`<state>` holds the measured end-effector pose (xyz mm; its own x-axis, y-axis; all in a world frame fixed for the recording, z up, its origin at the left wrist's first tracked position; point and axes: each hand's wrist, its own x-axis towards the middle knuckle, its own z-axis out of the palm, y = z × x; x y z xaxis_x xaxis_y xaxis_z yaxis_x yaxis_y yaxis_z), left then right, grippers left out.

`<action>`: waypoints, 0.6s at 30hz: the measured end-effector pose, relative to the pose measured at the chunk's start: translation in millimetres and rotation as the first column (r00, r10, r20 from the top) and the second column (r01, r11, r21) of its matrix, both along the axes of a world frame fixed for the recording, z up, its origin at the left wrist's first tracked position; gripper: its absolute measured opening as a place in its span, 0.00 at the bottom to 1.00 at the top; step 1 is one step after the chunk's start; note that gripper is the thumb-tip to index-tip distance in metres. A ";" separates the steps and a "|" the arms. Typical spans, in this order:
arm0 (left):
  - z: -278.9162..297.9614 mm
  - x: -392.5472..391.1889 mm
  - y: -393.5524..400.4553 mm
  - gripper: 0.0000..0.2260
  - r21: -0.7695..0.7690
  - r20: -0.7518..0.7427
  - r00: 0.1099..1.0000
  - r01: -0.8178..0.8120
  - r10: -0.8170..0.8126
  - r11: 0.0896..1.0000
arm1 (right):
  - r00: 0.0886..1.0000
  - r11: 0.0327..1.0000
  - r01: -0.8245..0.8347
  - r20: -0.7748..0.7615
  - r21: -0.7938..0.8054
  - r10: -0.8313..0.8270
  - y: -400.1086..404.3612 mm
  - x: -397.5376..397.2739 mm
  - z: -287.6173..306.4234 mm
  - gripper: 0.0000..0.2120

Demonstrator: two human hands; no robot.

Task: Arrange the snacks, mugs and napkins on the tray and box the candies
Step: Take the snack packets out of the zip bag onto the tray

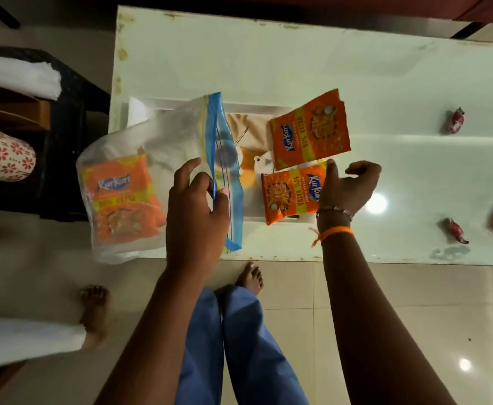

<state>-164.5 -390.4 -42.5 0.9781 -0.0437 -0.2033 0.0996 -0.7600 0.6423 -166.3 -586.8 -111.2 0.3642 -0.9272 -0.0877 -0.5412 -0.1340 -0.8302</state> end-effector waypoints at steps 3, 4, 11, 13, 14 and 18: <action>-0.8 -0.3 -0.4 0.06 0.004 -0.005 1.000 0.001 -0.001 1.000 | 0.844 0.825 -0.528 -0.235 -0.201 0.482 23.7 -14.0 -7.5 0.07; -1.1 -0.5 -0.5 0.06 0.007 -0.008 1.000 0.001 -0.001 1.000 | 0.681 0.675 -0.717 -0.377 -0.172 0.627 30.9 -15.9 -13.8 0.10; 2.8 -2.0 3.1 0.08 -0.014 -0.007 1.000 0.005 -0.005 1.000 | 0.147 0.237 -0.972 -0.770 0.005 0.621 39.2 -16.5 -51.2 0.17; 4.3 -2.2 6.1 0.07 -0.031 -0.001 1.000 0.003 -0.003 1.000 | 0.178 0.283 -0.959 -0.806 -0.014 0.564 39.6 -15.0 -51.8 0.16; 4.6 -2.7 7.8 0.07 -0.037 0.006 1.000 0.004 -0.004 0.999 | 0.185 0.300 -0.954 -0.814 -0.014 0.550 40.1 -13.2 -51.3 0.17; 5.8 -7.0 16.2 0.07 -0.056 0.022 1.000 0.001 0.000 0.998 | 0.160 0.333 -0.942 -0.808 0.047 0.567 43.4 -5.5 -43.1 0.22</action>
<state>-171.4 -374.2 -36.7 0.9823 -0.0553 -0.1788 0.0842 -0.7225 0.6862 -171.8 -543.4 -154.4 0.9056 -0.1683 -0.3893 -0.2061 -0.9769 -0.0572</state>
